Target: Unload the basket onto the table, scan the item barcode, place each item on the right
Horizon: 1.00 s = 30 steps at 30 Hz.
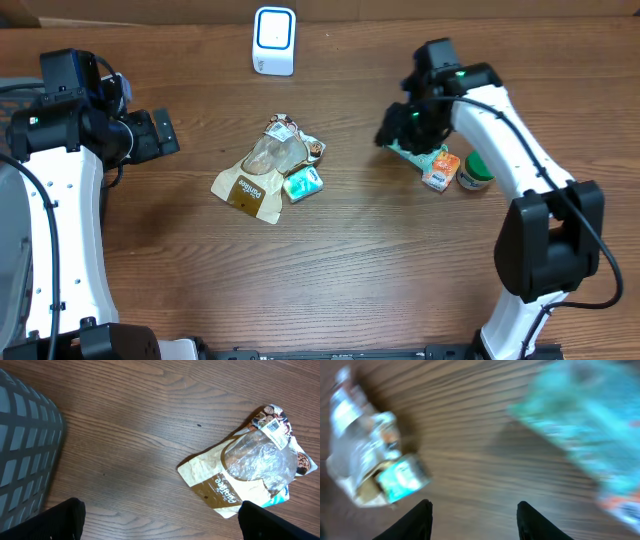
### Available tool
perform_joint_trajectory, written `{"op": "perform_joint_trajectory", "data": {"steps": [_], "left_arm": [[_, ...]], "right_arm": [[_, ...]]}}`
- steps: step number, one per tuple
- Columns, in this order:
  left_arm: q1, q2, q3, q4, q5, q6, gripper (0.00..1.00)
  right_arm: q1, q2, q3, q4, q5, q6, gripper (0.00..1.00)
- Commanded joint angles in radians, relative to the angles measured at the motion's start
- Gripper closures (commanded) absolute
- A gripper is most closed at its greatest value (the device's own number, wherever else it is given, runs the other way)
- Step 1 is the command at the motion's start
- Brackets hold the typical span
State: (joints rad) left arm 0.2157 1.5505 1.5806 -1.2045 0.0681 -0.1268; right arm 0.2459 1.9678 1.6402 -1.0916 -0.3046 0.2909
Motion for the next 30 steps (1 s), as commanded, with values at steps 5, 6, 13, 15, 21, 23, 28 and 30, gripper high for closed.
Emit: {"op": "perform_joint_trajectory", "data": {"steps": [5, 6, 13, 15, 21, 23, 28, 30], "left_arm": [[-0.007, -0.006, 0.006, 0.001, 0.003, 0.012, 0.00], [-0.007, -0.006, 0.006, 0.001, 0.003, 0.012, 0.00], [-0.007, -0.006, 0.006, 0.001, 0.003, 0.012, 0.00], [-0.007, -0.006, 0.006, 0.001, 0.003, 0.012, 0.00], [-0.007, -0.006, 0.006, 0.001, 0.003, 0.012, 0.00], [-0.007, -0.006, 0.006, 0.001, 0.003, 0.012, 0.00], [-0.007, -0.006, 0.006, 0.001, 0.003, 0.012, 0.00], [-0.007, -0.006, 0.006, 0.001, 0.003, 0.012, 0.00]], "right_arm": [[0.217, -0.024, -0.092, 0.171, 0.042, 0.224, 0.50], [0.236, -0.024, -0.110, 0.196, 0.068, 0.271, 0.50], [0.307, -0.024, -0.223, 0.370, 0.079, 0.370, 0.58], [0.313, -0.020, -0.248, 0.414, 0.076, 0.376, 0.60], [0.316, 0.034, -0.261, 0.470, 0.037, 0.391, 0.61], [0.316, 0.061, -0.261, 0.490, 0.007, 0.391, 0.61], [0.316, 0.103, -0.261, 0.507, -0.039, 0.391, 0.61], [0.316, 0.113, -0.261, 0.507, -0.042, 0.391, 0.62]]}}
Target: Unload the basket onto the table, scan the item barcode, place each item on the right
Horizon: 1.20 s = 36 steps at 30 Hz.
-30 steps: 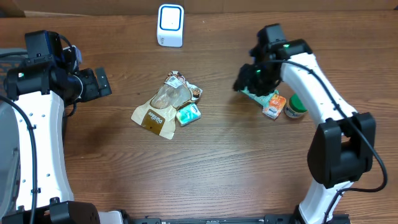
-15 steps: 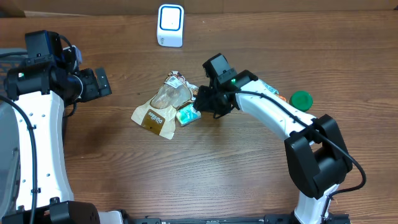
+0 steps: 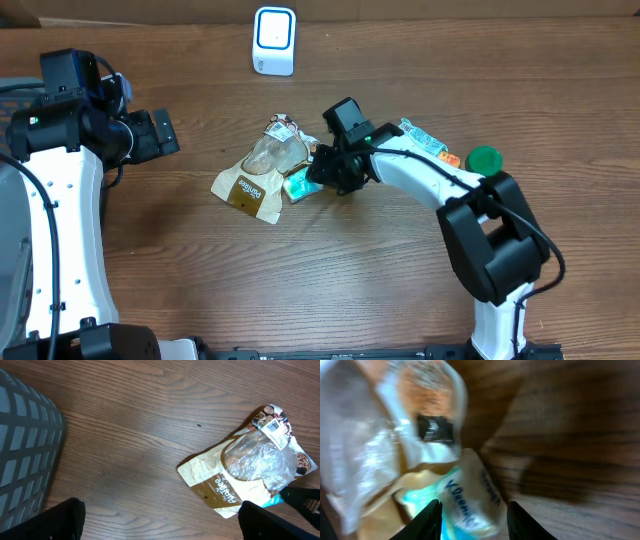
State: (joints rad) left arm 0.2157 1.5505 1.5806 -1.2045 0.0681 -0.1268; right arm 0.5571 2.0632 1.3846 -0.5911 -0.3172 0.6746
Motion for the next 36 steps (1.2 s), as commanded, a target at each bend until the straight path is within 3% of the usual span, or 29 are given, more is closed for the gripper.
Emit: {"op": "perform_joint_trajectory", "data": {"steps": [1, 5, 12, 17, 23, 27, 29, 30, 31, 32, 33, 35, 36], "left_arm": [[-0.007, -0.006, 0.006, 0.001, 0.003, 0.012, 0.00], [-0.007, -0.006, 0.006, 0.001, 0.003, 0.012, 0.00], [-0.007, -0.006, 0.006, 0.001, 0.003, 0.012, 0.00], [-0.006, -0.006, 0.006, 0.001, 0.003, 0.012, 0.00], [-0.007, -0.006, 0.006, 0.001, 0.003, 0.012, 0.00], [-0.006, -0.006, 0.006, 0.001, 0.003, 0.012, 0.00], [-0.007, -0.006, 0.006, 0.001, 0.003, 0.012, 0.00], [-0.007, -0.006, 0.006, 0.001, 0.003, 0.012, 0.00], [-0.007, -0.006, 0.006, 0.001, 0.003, 0.012, 0.00], [-0.007, -0.006, 0.006, 0.001, 0.003, 0.012, 0.00], [-0.007, -0.006, 0.006, 0.001, 0.003, 0.012, 0.00], [-0.007, -0.006, 0.006, 0.001, 0.003, 0.012, 0.00], [-0.007, -0.006, 0.006, 0.001, 0.003, 0.012, 0.00]], "right_arm": [[0.005, 0.019, -0.005, 0.007, -0.034, 0.011, 0.63], [0.005, 0.021, -0.005, 0.007, -0.033, 0.010, 0.72], [-0.003, 0.019, 0.007, -0.044, -0.034, -0.017, 0.96], [-0.024, 0.002, 0.051, -0.137, -0.045, -0.125, 0.96], [-0.044, -0.055, 0.132, -0.281, -0.043, -0.405, 0.96], [-0.068, -0.087, 0.192, -0.409, -0.043, -0.690, 0.96], [-0.080, -0.090, 0.204, -0.445, -0.035, -0.778, 0.92], [-0.088, -0.090, 0.206, -0.455, -0.019, -0.789, 0.79], [-0.096, -0.090, 0.206, -0.460, 0.003, -0.787, 0.57], [-0.106, -0.090, 0.206, -0.464, 0.010, -0.787, 0.44], [-0.114, -0.090, 0.206, -0.467, 0.009, -0.774, 0.39], [-0.129, -0.090, 0.206, -0.452, 0.005, -0.674, 0.44], [-0.132, -0.089, 0.206, -0.431, -0.021, -0.580, 0.59]]}}
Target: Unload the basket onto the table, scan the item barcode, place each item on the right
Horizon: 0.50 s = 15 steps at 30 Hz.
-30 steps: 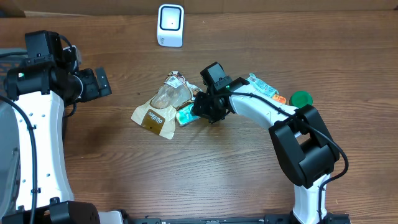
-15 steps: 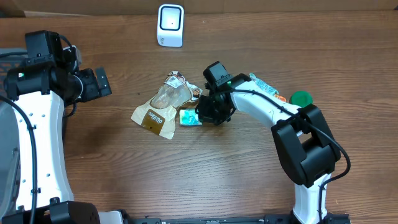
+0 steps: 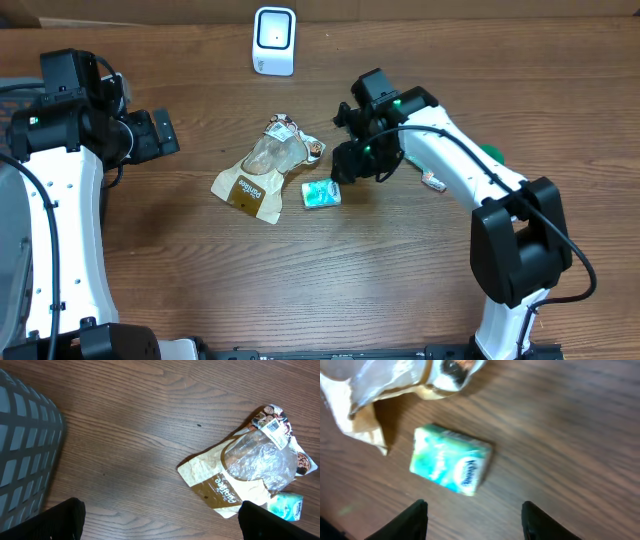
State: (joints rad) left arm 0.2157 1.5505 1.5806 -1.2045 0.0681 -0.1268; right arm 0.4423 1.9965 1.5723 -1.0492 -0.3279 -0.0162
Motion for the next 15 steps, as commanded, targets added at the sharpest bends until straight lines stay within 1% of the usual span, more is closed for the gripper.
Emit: {"op": "perform_joint_trajectory", "data": {"steps": [1, 2, 3, 6, 7, 9, 12, 15], "left_arm": [[-0.007, -0.006, 0.006, 0.001, 0.003, 0.012, 0.00], [-0.006, -0.006, 0.006, 0.001, 0.003, 0.012, 0.00], [-0.007, -0.006, 0.006, 0.001, 0.003, 0.012, 0.00], [-0.007, -0.006, 0.006, 0.001, 0.003, 0.012, 0.00], [-0.007, -0.006, 0.006, 0.001, 0.003, 0.012, 0.00], [-0.006, -0.006, 0.006, 0.001, 0.003, 0.012, 0.00], [-0.006, -0.006, 0.006, 0.001, 0.003, 0.012, 0.00], [-0.007, -0.006, 0.006, 0.001, 0.003, 0.012, 0.00]], "right_arm": [[-0.017, -0.023, 0.018, 0.047, -0.043, 0.187, 0.68], [-0.010, -0.022, 0.017, 0.065, -0.066, 0.253, 0.74], [0.000, -0.021, 0.016, 0.080, -0.070, 0.319, 0.76], [0.040, -0.019, 0.005, 0.134, -0.038, 0.498, 0.77], [0.062, -0.016, -0.003, 0.157, 0.004, 0.577, 0.77], [0.099, -0.002, -0.003, 0.182, 0.089, 0.686, 0.76], [0.164, 0.037, -0.003, 0.241, 0.198, 0.814, 0.77], [0.192, 0.064, -0.003, 0.280, 0.235, 0.840, 0.77]]}}
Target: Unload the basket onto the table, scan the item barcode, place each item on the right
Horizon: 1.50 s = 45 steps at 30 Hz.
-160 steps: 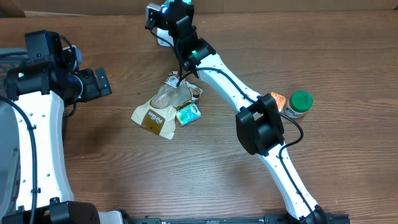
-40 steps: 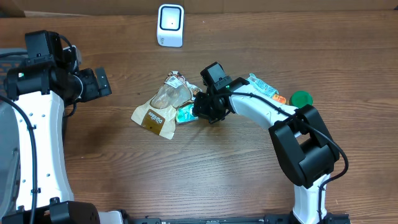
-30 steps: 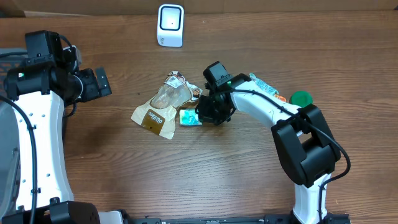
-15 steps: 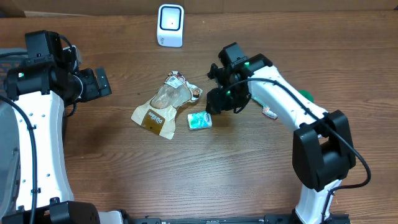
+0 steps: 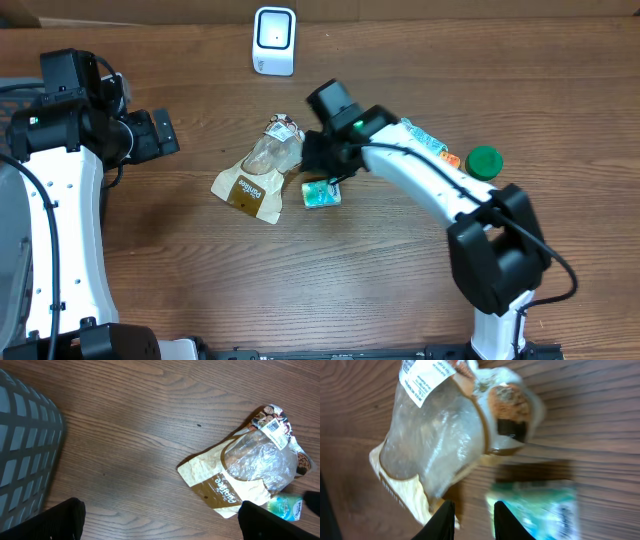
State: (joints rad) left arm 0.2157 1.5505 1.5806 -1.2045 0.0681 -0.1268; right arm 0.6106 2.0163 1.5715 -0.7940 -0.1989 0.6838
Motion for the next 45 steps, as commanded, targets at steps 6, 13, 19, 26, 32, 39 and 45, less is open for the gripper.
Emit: {"op": "perform_joint_trajectory", "data": {"steps": [6, 13, 19, 26, 32, 39, 45], "left_arm": [[-0.007, -0.006, 0.006, 0.001, 0.003, 0.012, 0.00], [-0.007, -0.006, 0.006, 0.001, 0.003, 0.012, 0.00], [-0.006, -0.006, 0.006, 0.001, 0.003, 0.012, 0.01], [-0.007, -0.006, 0.006, 0.001, 0.003, 0.012, 0.00], [-0.007, -0.006, 0.006, 0.001, 0.003, 0.012, 0.00], [-0.007, -0.006, 0.006, 0.001, 0.003, 0.012, 0.01], [-0.007, -0.006, 0.006, 0.001, 0.003, 0.012, 0.00]], "right_arm": [[0.035, 0.094, -0.003, 0.057, 0.108, 0.140, 0.77], [0.053, 0.113, -0.003, 0.056, 0.092, 0.138, 0.77], [0.065, 0.122, -0.003, 0.055, 0.005, 0.103, 0.78], [0.064, 0.121, -0.002, -0.017, -0.111, -0.059, 0.80], [0.047, 0.121, 0.034, -0.220, -0.117, -0.218, 0.79], [-0.024, 0.113, 0.083, -0.414, -0.065, -0.315, 0.78], [-0.080, 0.039, 0.159, -0.487, -0.083, -0.458, 0.74]]}}
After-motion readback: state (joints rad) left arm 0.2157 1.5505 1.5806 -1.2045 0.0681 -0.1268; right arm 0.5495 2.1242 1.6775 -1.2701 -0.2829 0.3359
